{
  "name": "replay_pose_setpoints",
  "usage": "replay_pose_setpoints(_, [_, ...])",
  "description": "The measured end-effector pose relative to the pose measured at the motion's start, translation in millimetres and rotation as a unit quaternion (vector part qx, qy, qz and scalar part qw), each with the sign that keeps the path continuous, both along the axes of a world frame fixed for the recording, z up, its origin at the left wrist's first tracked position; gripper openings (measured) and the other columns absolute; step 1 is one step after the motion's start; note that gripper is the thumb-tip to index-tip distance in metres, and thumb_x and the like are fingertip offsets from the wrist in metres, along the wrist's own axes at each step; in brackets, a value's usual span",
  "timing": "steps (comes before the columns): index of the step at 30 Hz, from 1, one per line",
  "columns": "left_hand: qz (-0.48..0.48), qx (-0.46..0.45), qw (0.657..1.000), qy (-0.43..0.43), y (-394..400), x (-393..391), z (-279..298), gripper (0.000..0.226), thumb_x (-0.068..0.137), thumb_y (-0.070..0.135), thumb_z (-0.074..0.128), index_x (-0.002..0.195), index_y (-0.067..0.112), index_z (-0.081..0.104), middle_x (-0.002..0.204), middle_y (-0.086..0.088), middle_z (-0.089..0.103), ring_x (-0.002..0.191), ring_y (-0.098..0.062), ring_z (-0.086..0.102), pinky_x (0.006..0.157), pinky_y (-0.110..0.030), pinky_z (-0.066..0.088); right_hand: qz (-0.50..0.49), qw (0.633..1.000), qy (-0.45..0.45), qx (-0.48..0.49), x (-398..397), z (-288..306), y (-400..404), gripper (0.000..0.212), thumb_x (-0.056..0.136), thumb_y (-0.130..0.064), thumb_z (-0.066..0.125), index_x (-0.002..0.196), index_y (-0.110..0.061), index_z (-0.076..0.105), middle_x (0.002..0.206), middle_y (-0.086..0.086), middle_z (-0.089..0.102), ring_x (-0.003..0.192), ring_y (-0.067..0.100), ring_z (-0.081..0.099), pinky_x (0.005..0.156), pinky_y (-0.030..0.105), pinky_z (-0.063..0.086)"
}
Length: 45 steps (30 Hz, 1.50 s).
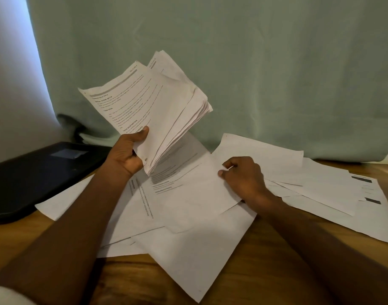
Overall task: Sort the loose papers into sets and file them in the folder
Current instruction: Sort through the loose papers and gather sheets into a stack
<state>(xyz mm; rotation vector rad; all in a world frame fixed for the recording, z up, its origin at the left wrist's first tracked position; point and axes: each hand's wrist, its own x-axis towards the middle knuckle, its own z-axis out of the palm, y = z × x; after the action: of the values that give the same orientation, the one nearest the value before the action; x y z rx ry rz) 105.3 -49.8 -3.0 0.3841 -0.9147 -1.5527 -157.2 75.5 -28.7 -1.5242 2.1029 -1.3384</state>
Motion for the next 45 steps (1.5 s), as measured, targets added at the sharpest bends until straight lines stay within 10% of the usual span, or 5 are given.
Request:
replay_pose_setpoints(13, [-0.011, -0.004, 1.0, 0.008, -0.8, -0.9, 1.3, 0.057, 0.088, 0.005, 0.072, 0.142, 0.018, 0.06, 0.142, -0.01, 0.062, 0.133, -0.031, 0.057, 0.102, -0.052, 0.052, -0.031, 0.939, -0.297, -0.171, -33.9, 22.2, -3.4, 0.017, 0.096, -0.012, 0.068, 0.112, -0.014, 0.073, 0.11, 0.001, 0.073, 0.1, 0.021, 0.069, 0.085, 0.027, 0.053])
replay_pose_setpoints(20, [0.007, 0.01, 1.0, 0.008, 9.3, -4.7, 4.4, 0.051, 0.093, 0.005, 0.065, 0.142, 0.016, 0.059, 0.142, -0.011, 0.062, 0.132, -0.031, 0.057, 0.094, -0.047, 0.057, -0.194, 0.864, 0.221, -0.408, -74.7, 41.9, 22.4, 0.032, 0.1, -0.012, 0.057, 0.127, -0.023, 0.069, 0.108, 0.001, 0.076, 0.087, 0.018, 0.068, 0.07, 0.026, 0.047])
replay_pose_setpoints(25, [0.012, 0.009, 1.0, 0.013, 14.0, -6.2, 6.1, 0.05, 0.095, 0.004, 0.062, 0.144, 0.015, 0.057, 0.14, -0.011, 0.062, 0.121, -0.029, 0.065, 0.089, -0.045, 0.061, -0.107, 0.87, 0.41, -0.254, -89.1, 18.4, 9.3, 0.046, 0.086, 0.004, 0.061, 0.126, -0.02, 0.068, 0.125, 0.004, 0.072, 0.124, 0.029, 0.062, 0.111, 0.051, 0.034])
replay_pose_setpoints(35, [0.013, 0.008, 1.0, -0.004, 11.6, -7.4, 4.7, 0.053, 0.094, 0.003, 0.064, 0.145, 0.016, 0.057, 0.143, -0.011, 0.061, 0.133, -0.032, 0.057, 0.096, -0.046, 0.056, -0.07, 0.909, 0.378, 0.16, -94.1, -2.7, 3.8, 0.032, 0.085, -0.03, 0.066, 0.117, -0.036, 0.066, 0.117, -0.003, 0.068, 0.109, 0.024, 0.062, 0.106, 0.047, 0.034])
replay_pose_setpoints(45, [0.013, -0.002, 1.0, -0.027, 14.5, -13.9, 6.8, 0.056, 0.091, 0.005, 0.067, 0.144, 0.017, 0.057, 0.141, -0.01, 0.063, 0.133, -0.033, 0.057, 0.096, -0.047, 0.057, 0.113, 0.971, 0.208, 0.023, 3.8, 13.7, 16.1, 0.036, 0.092, -0.054, 0.063, 0.086, -0.022, 0.079, 0.082, -0.005, 0.075, 0.077, 0.015, 0.067, 0.074, 0.033, 0.057])
